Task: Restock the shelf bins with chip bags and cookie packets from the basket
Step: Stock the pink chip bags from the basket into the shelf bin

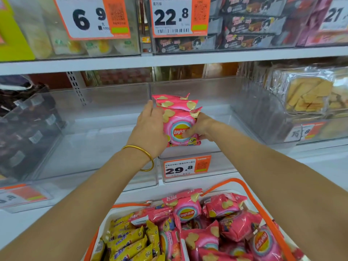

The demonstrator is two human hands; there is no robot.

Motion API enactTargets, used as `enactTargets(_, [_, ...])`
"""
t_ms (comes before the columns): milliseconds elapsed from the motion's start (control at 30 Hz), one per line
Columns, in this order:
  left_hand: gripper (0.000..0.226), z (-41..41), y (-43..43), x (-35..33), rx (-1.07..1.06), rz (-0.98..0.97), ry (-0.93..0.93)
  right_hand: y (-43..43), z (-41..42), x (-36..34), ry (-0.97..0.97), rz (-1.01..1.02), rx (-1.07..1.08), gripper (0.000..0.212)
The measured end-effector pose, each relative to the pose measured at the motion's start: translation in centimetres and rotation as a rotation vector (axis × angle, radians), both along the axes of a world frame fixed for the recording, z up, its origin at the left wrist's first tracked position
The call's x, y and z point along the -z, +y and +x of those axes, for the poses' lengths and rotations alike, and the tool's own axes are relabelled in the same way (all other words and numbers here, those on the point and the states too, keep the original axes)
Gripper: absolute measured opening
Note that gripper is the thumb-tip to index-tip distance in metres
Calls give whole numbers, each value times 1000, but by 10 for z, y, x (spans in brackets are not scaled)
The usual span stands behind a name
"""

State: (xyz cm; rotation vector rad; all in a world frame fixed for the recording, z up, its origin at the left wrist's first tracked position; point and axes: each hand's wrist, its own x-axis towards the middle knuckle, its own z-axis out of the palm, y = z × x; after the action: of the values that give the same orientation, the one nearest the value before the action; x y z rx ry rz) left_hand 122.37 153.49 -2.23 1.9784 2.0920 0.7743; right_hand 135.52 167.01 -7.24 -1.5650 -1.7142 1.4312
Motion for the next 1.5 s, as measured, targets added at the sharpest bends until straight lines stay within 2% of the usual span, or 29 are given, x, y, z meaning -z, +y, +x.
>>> enactTargets(167, [63, 2, -3, -3, 6, 2, -6, 0, -3, -2, 46, 16, -70, 59])
enactTargets(367, [61, 3, -3, -3, -1, 1, 1, 0, 1, 2, 128, -11, -106, 60])
enactTargets(533, [63, 0, 0, 0, -16, 8, 21, 1, 1, 1, 94, -21, -38, 73])
enactTargets(733, [56, 2, -5, -2, -42, 89, 61, -3, 6, -1, 93, -53, 14, 79])
enactTargets(933, [54, 6, -13, -5, -50, 141, 106, -8, 8, -8, 28, 1, 52, 68])
enactTargets(1100, [55, 7, -15, -4, -50, 104, 116, -10, 6, -8, -59, 17, 30, 48])
enactTargets(1500, [53, 11, -17, -2, -48, 115, 172, -16, 15, -10, -55, 17, 13, 58])
